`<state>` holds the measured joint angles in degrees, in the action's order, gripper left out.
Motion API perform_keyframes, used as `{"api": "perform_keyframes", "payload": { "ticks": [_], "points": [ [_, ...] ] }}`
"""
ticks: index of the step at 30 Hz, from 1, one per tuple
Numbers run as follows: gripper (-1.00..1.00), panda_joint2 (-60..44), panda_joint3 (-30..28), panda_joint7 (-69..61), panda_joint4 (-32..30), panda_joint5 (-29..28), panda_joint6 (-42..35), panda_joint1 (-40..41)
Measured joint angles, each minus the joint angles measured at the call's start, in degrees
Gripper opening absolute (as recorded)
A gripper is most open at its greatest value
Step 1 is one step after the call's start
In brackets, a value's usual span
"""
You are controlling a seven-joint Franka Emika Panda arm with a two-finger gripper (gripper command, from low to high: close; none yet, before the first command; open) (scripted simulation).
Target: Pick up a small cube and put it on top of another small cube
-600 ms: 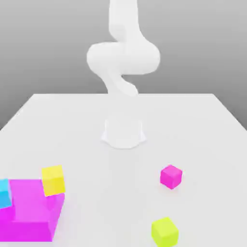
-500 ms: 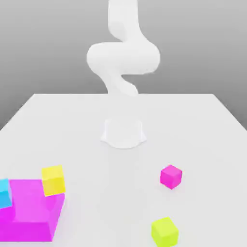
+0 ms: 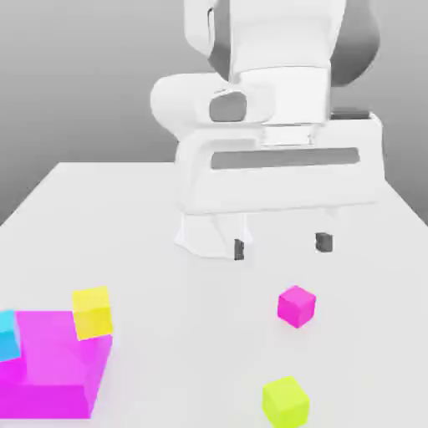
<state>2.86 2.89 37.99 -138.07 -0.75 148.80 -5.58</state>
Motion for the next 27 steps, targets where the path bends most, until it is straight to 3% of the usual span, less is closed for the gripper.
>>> {"api": "perform_keyframes", "payload": {
  "ticks": [13,14,21,27],
  "points": [
    [0.00,-27.02,-0.15,-1.27,-0.78,-3.07,14.20,-2.95],
    [-1.00,-28.26,-0.33,-1.16,-0.53,-3.23,15.17,-3.09],
    [-1.00,-28.16,-0.25,-1.06,-0.56,-3.35,15.06,-3.01],
    [-1.00,-17.06,1.71,-3.31,-4.09,-1.52,7.50,-2.33]
  ]
}}
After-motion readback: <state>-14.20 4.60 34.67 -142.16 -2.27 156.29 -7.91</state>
